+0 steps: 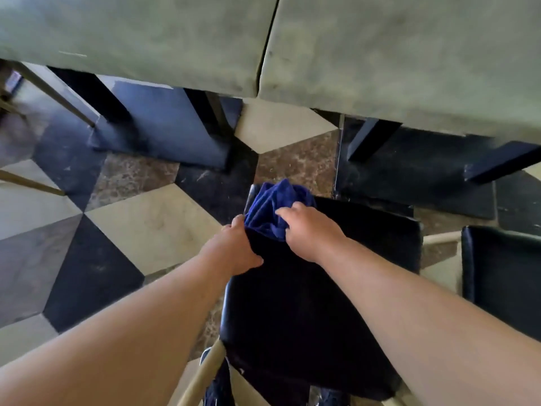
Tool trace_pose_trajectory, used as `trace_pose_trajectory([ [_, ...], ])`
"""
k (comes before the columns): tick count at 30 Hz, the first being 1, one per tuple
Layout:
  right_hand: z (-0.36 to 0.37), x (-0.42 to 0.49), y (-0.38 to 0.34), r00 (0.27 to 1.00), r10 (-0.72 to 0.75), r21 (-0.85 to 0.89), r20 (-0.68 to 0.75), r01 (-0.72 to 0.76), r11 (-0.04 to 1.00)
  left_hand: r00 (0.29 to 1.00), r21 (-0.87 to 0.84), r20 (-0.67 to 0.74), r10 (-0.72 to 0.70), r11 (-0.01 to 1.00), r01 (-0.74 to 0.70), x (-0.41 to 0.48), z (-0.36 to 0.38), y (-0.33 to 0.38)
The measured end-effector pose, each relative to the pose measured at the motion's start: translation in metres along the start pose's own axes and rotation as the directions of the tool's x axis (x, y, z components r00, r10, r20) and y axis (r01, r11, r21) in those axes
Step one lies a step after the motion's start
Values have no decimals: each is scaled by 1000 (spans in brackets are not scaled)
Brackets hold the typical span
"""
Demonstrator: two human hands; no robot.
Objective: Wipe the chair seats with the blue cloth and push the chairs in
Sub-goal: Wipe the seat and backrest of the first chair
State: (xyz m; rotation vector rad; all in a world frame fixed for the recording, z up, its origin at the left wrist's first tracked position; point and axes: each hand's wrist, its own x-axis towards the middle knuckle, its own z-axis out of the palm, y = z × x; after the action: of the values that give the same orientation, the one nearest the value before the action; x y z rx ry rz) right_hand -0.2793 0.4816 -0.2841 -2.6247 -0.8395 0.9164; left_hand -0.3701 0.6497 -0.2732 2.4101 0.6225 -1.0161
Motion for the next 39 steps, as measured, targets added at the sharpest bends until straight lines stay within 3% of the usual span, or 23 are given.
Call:
trace_pose_trajectory([
  [3, 20, 17, 1, 1000, -12, -7, -13, 12, 1000, 979, 0, 201, -44, 999, 45, 7, 34, -22],
  [5, 24, 34, 0, 997, 26, -4, -66, -27, 1000, 965, -47, 240, -104, 992, 119, 13, 51, -28],
  [7, 25, 51, -2, 993, 81, -5, -87, -82, 997, 966, -261, 194, -170, 940, 218, 23, 64, -28],
  [9, 26, 63, -4, 987, 104, -17, -126, -107, 994, 948, -553, 84, -307, 777, 301, 36, 71, -27],
  [11, 26, 73, -7, 979, 94, -11, -182, -98, 995, 912, -655, 29, -410, 681, 327, 51, 76, -26],
  [15, 29, 86, -5, 980, 31, -35, -197, -38, 999, 899, -626, 91, -429, 678, 386, 65, 97, -26],
  [19, 42, 78, -1, 981, -70, -14, -179, 69, 998, 896, -679, -14, -444, 662, 318, 65, 112, -27],
  [23, 79, 37, -8, 988, -130, 50, -79, 134, 990, 907, -761, -6, -421, 590, 268, 64, 104, -24],
  [26, 103, -1, -17, 993, -107, 109, -40, 111, 988, 925, -743, 9, -379, 617, 260, 62, 95, -27],
  [30, 125, -49, -25, 986, -165, 32, 11, 164, 986, 906, -728, 40, -422, 609, 316, 63, 89, -27],
  [35, 148, -96, -37, 899, -357, -23, 254, 375, 927, 910, -665, -98, -402, 707, 241, 74, 102, -29],
  [39, 148, -101, -27, 825, -483, -46, 293, 517, 855, 905, -651, -177, -388, 735, 188, 75, 110, -32],
])
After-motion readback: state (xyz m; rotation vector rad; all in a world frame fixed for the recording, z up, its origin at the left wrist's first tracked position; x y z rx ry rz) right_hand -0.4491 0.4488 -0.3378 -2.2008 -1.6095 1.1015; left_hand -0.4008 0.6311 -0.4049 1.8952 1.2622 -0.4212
